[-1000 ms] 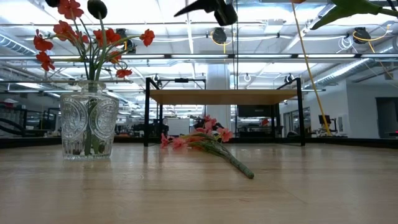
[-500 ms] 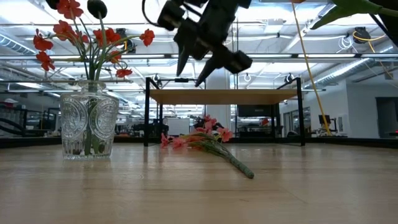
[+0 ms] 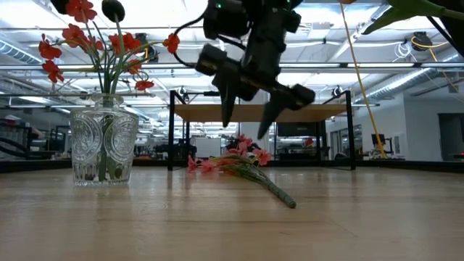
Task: Pick and place flowers into a vace then onto a shelf
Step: Put the pink flowers into the right transparent vase
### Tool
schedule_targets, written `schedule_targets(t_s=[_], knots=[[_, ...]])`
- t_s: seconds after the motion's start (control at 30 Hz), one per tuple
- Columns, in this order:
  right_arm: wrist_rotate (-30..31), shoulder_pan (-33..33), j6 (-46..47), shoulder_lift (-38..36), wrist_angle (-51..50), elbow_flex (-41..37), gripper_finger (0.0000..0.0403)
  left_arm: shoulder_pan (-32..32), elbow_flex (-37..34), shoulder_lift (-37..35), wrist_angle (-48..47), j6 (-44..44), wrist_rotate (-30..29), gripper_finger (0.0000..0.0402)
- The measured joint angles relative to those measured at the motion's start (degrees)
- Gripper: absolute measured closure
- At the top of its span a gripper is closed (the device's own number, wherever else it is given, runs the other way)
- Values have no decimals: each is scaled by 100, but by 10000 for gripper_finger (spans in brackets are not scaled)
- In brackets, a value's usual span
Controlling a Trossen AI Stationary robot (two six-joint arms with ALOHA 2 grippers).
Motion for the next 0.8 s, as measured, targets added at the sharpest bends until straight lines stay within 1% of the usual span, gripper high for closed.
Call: schedule_targets(t_s=[0.13, 0.27, 0.33, 0.5, 0.6, 0.8], knots=[[51, 16, 157, 6, 295, -346, 119, 0, 0, 3, -38, -1, 0, 2], [117, 15, 200, -4, 468, -601, 104, 0, 0, 2, -35, 9, 0, 2], [248, 20, 196, 4, 494, -697, 105, 0, 0, 2, -35, 0, 0, 2], [296, 25, 113, 58, 790, -967, 114, 0, 0, 2, -33, 25, -88, 2], [500, 97, -21, 78, 999, -1100, 122, 0, 0, 2, -34, 28, -144, 2], [603, 236, -92, 396, 1087, -1113, 148, 0, 0, 2, -66, 39, -201, 2]])
